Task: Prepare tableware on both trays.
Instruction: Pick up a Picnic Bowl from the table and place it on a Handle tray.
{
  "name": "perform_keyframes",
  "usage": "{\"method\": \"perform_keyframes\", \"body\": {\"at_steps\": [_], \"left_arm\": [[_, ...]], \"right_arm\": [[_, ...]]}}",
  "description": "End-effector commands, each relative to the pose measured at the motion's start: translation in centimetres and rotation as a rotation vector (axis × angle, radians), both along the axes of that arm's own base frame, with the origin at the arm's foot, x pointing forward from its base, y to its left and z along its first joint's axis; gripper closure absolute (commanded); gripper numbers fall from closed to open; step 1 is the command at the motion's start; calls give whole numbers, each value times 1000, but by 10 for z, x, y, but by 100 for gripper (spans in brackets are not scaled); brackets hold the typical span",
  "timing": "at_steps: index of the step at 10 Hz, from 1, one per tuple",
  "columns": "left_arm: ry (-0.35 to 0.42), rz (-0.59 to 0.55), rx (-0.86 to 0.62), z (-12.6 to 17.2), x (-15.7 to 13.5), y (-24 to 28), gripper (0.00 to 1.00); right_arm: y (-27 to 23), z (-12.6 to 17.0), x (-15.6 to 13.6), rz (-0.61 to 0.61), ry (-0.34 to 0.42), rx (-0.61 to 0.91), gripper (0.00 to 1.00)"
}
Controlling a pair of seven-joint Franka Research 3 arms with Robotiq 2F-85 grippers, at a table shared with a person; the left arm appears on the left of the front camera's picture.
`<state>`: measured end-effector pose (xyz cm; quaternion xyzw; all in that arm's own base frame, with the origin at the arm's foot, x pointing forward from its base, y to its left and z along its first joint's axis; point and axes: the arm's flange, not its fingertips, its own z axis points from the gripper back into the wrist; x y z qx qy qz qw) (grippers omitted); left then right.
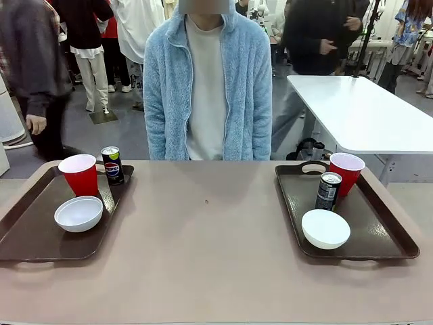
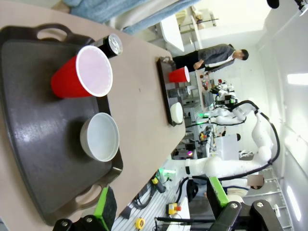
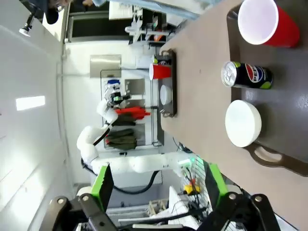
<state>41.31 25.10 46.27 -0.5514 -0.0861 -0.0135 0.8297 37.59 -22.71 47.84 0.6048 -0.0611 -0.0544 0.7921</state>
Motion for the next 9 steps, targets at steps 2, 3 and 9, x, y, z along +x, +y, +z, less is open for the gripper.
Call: {"method": "perform_keyframes", "body": {"at_steps": [2, 3, 9], "left_arm": [[9, 2, -5, 4, -2, -1, 0], [9, 2, -5, 4, -2, -1, 0], [9, 2, -5, 4, -2, -1, 0]], "right_arm": [[-29, -10, 22, 77, 38, -5, 0], [-32, -15, 24, 67, 55, -2, 0], [-25, -27, 32, 58, 78, -53, 0]]}}
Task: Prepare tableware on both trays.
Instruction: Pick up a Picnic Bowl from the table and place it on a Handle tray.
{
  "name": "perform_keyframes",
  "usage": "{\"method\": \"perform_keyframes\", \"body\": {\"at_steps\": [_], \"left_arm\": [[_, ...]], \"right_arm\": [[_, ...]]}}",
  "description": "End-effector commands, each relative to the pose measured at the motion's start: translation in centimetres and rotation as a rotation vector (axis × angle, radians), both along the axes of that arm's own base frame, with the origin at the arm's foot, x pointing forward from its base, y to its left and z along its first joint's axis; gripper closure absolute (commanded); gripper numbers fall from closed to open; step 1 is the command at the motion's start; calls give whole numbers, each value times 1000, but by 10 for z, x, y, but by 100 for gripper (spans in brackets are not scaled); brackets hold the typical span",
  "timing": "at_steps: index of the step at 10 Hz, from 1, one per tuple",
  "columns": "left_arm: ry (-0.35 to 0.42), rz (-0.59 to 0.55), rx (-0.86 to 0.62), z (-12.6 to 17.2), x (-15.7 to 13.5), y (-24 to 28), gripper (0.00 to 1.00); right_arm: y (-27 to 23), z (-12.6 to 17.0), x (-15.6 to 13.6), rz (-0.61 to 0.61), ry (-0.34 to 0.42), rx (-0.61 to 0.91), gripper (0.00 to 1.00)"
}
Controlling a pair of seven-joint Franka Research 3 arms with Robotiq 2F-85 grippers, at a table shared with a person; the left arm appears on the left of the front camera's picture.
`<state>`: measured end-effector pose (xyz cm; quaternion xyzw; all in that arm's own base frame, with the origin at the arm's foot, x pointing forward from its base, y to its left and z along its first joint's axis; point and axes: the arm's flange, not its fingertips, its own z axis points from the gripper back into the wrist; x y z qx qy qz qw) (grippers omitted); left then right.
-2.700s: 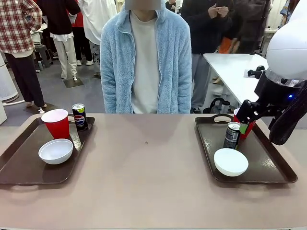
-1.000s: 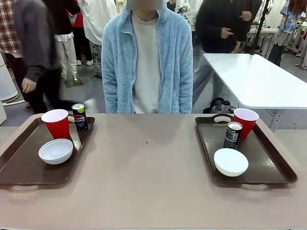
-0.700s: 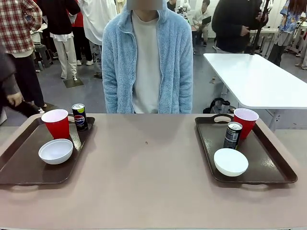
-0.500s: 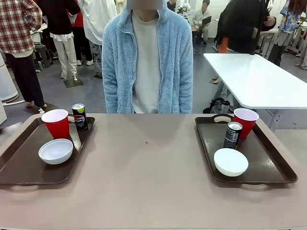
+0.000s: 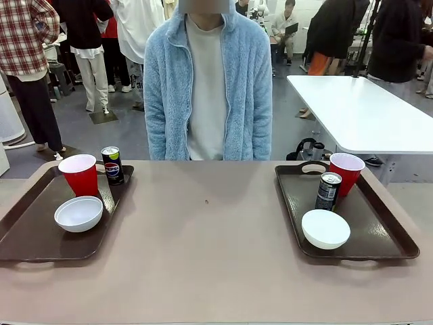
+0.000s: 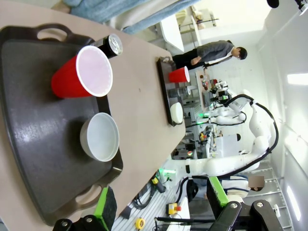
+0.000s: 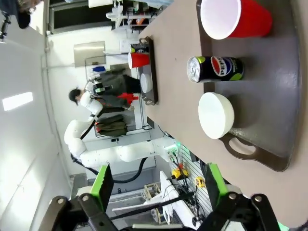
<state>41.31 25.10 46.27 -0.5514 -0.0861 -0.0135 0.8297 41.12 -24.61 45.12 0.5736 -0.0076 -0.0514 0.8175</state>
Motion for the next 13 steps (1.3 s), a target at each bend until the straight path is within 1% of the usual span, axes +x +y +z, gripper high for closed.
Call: {"method": "perform_keyframes", "body": {"at_steps": [1, 13], "left_arm": [[9, 2, -5, 4, -2, -1, 0], [9, 2, -5, 4, -2, -1, 0]], "right_arm": [[-6, 0, -3, -11, -10, 21, 0], [-6, 0, -3, -11, -10, 21, 0]]}}
